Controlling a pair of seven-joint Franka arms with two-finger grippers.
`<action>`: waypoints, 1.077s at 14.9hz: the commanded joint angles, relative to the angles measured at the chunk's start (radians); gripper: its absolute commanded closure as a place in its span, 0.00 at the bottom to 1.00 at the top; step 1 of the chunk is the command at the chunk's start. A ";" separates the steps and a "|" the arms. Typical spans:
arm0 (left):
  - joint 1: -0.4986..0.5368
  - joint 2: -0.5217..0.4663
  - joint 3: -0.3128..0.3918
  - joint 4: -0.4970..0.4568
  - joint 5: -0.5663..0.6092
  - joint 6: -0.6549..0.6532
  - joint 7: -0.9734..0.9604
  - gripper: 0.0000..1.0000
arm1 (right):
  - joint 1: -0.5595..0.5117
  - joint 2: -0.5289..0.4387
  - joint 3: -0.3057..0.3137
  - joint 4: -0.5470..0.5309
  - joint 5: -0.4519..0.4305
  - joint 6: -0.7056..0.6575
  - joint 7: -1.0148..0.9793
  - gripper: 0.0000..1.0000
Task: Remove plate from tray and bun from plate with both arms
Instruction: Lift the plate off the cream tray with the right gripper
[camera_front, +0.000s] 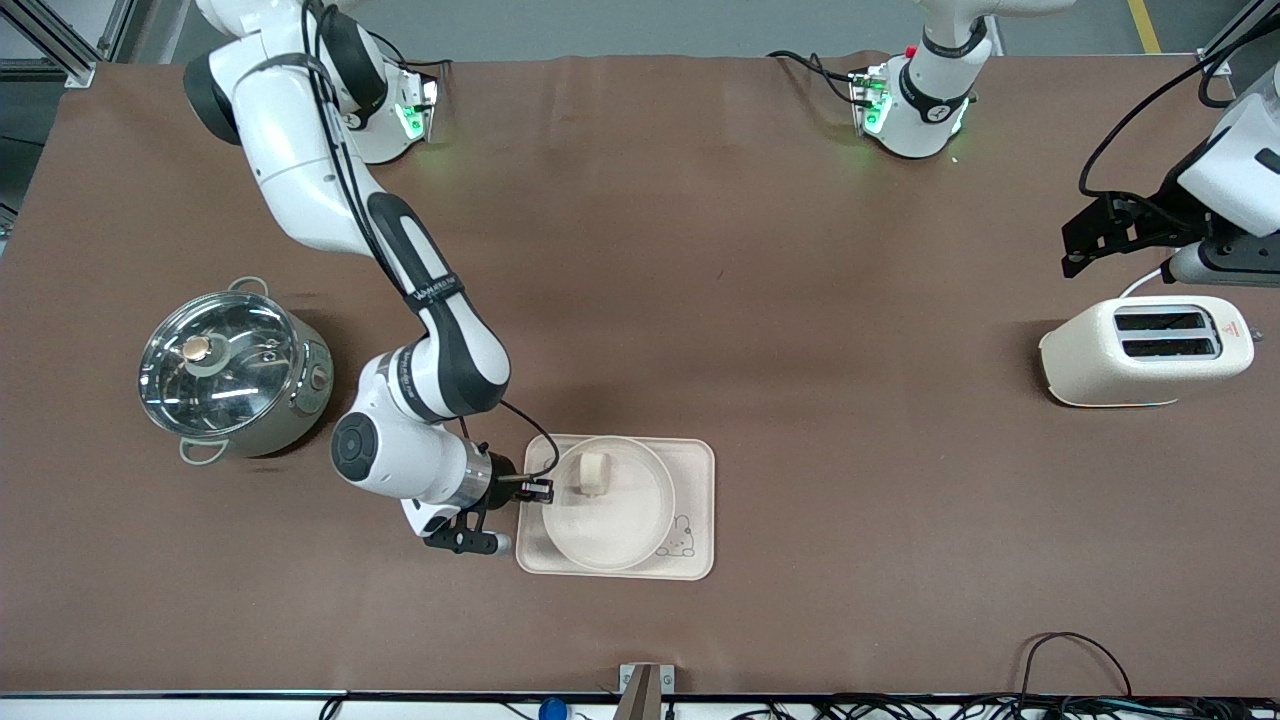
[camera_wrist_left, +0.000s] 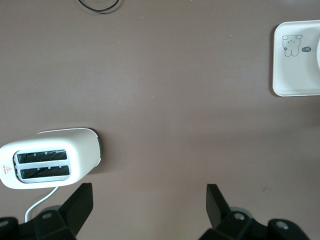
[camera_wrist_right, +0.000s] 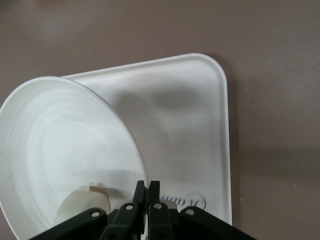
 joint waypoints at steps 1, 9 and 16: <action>0.007 0.003 -0.003 0.013 -0.005 -0.015 0.003 0.00 | -0.002 -0.080 0.017 -0.051 0.017 -0.121 -0.045 0.99; 0.006 0.003 -0.003 0.012 -0.007 -0.015 0.003 0.00 | 0.079 -0.350 0.031 -0.490 0.020 -0.012 -0.229 0.99; 0.004 0.003 -0.003 0.010 -0.005 -0.016 -0.007 0.00 | 0.190 -0.387 0.046 -0.725 0.020 0.290 -0.231 0.99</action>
